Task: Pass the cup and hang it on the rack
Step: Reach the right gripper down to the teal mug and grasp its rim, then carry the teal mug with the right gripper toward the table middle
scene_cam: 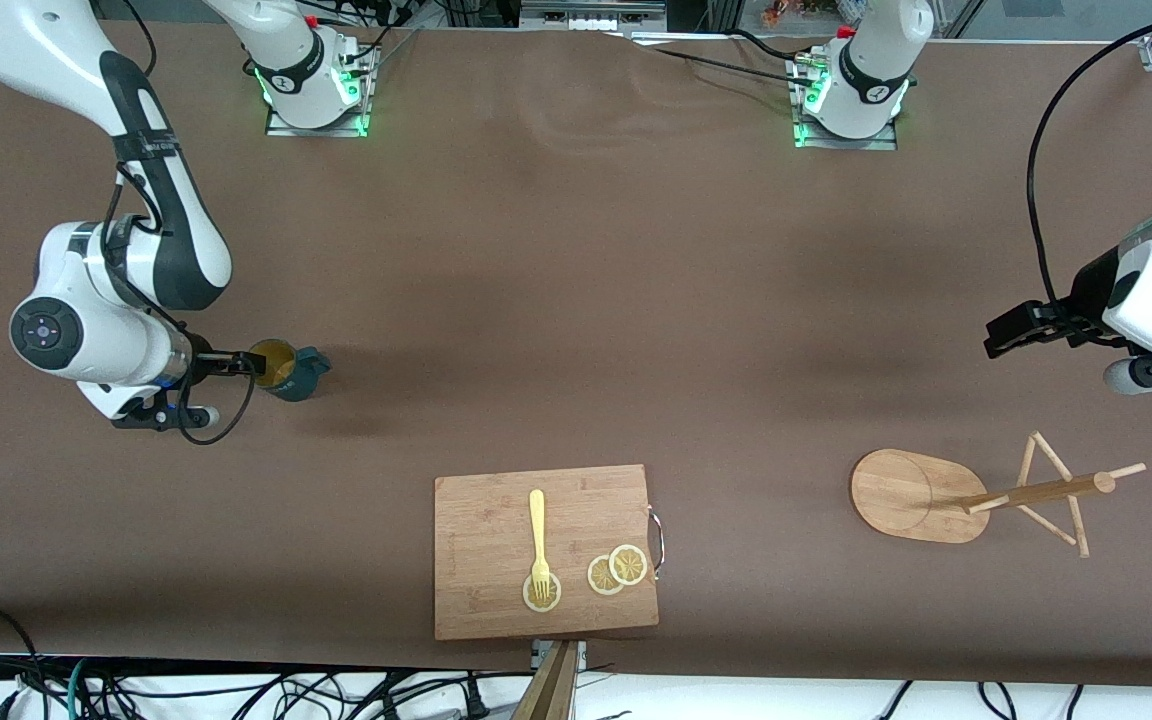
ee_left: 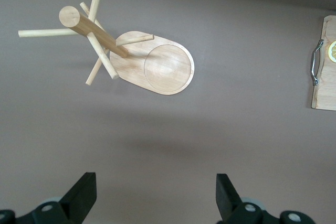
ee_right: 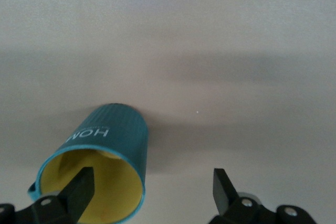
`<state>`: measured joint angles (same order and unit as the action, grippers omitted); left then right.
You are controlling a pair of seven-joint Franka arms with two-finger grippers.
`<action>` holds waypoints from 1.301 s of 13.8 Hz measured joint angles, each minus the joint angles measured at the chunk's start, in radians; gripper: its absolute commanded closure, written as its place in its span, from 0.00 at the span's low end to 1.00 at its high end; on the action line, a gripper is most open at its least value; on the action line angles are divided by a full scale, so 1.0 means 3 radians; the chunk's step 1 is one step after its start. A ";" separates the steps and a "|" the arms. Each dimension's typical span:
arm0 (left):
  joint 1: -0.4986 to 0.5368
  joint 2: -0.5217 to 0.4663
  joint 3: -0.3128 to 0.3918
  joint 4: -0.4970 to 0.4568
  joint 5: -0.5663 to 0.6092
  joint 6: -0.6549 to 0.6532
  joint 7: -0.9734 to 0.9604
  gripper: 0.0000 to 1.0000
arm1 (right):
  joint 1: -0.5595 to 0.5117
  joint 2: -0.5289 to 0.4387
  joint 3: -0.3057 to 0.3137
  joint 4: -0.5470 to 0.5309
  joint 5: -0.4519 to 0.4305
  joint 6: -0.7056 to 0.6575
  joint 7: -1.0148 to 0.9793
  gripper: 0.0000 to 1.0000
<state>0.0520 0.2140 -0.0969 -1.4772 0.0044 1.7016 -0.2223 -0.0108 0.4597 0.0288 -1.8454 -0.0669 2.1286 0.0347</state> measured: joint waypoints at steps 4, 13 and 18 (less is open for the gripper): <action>0.0001 0.0004 0.0002 0.0000 0.0000 0.0000 0.0000 0.00 | 0.0000 0.0096 0.0004 -0.0004 0.0000 0.0155 0.0000 0.64; 0.0001 0.0017 0.0002 0.0000 0.0000 -0.0006 0.0000 0.00 | 0.0001 0.0093 0.0047 -0.0014 0.0004 0.0147 0.0007 1.00; 0.0001 0.0022 0.0002 0.0000 0.0000 -0.0007 0.0000 0.00 | 0.0025 0.0084 0.0335 0.0138 0.0005 0.0180 0.0080 1.00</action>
<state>0.0522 0.2208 -0.0963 -1.4773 0.0044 1.6996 -0.2223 -0.0032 0.4848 0.1293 -1.8041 -0.0653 2.1827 0.0587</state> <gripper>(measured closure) 0.000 0.956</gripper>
